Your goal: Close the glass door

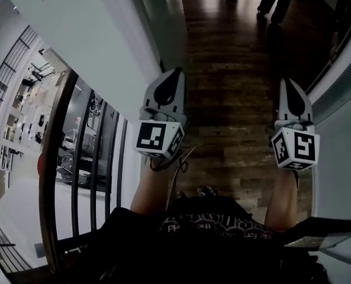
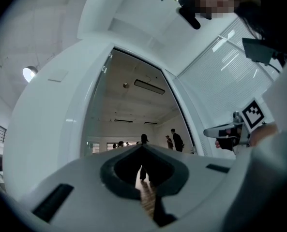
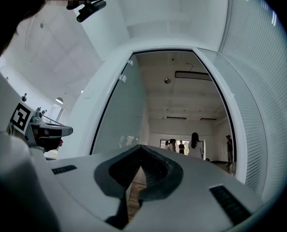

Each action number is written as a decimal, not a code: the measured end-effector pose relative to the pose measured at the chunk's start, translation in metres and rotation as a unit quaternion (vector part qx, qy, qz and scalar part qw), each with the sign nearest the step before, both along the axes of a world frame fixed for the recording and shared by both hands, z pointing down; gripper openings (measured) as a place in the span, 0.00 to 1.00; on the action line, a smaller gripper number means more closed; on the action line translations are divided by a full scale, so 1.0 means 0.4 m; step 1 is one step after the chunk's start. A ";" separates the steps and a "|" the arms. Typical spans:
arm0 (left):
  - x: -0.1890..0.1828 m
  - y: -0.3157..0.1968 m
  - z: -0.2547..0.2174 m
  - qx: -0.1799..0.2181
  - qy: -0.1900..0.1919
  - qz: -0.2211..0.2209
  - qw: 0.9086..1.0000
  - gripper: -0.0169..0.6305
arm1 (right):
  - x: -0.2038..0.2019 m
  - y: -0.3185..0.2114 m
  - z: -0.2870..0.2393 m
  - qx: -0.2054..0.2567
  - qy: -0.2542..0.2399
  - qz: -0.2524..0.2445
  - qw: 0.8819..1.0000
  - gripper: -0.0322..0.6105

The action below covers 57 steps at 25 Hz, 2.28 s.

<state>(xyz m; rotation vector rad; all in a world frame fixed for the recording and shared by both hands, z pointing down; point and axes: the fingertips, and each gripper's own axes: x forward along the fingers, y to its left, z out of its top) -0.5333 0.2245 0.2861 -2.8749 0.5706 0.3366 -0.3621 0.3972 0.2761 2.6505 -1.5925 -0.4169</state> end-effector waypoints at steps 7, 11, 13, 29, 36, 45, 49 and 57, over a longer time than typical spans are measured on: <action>0.157 -0.071 0.006 -0.015 -0.011 0.004 1.000 0.03 | 0.158 -0.077 -0.003 -0.006 -0.003 0.000 1.000 0.04; 0.211 -0.106 0.000 -0.020 -0.016 0.002 1.000 0.03 | 0.213 -0.115 -0.025 -0.008 0.007 0.000 1.000 0.04; 0.243 -0.127 -0.002 -0.019 -0.014 -0.005 1.000 0.03 | 0.250 -0.143 -0.027 -0.007 0.006 -0.010 1.000 0.04; 0.650 -0.285 -0.011 -0.003 -0.009 -0.053 0.999 0.03 | 0.694 -0.377 -0.037 -0.012 0.022 -0.092 0.995 0.04; 0.754 -0.341 0.005 -0.011 -0.012 -0.088 0.996 0.03 | 0.827 -0.470 -0.033 -0.012 0.020 -0.125 0.992 0.04; 0.798 -0.532 0.005 -0.021 -0.009 -0.134 0.991 0.03 | 0.887 -0.684 -0.013 -0.010 0.012 -0.160 0.987 0.04; 0.868 -0.659 0.019 -0.014 -0.008 -0.132 0.991 0.03 | 0.936 -0.812 0.002 -0.016 0.013 -0.165 0.986 0.04; 1.003 -0.882 -0.025 -0.004 -0.008 -0.128 0.992 0.03 | 1.052 -1.038 -0.033 -0.010 0.014 -0.163 0.987 0.04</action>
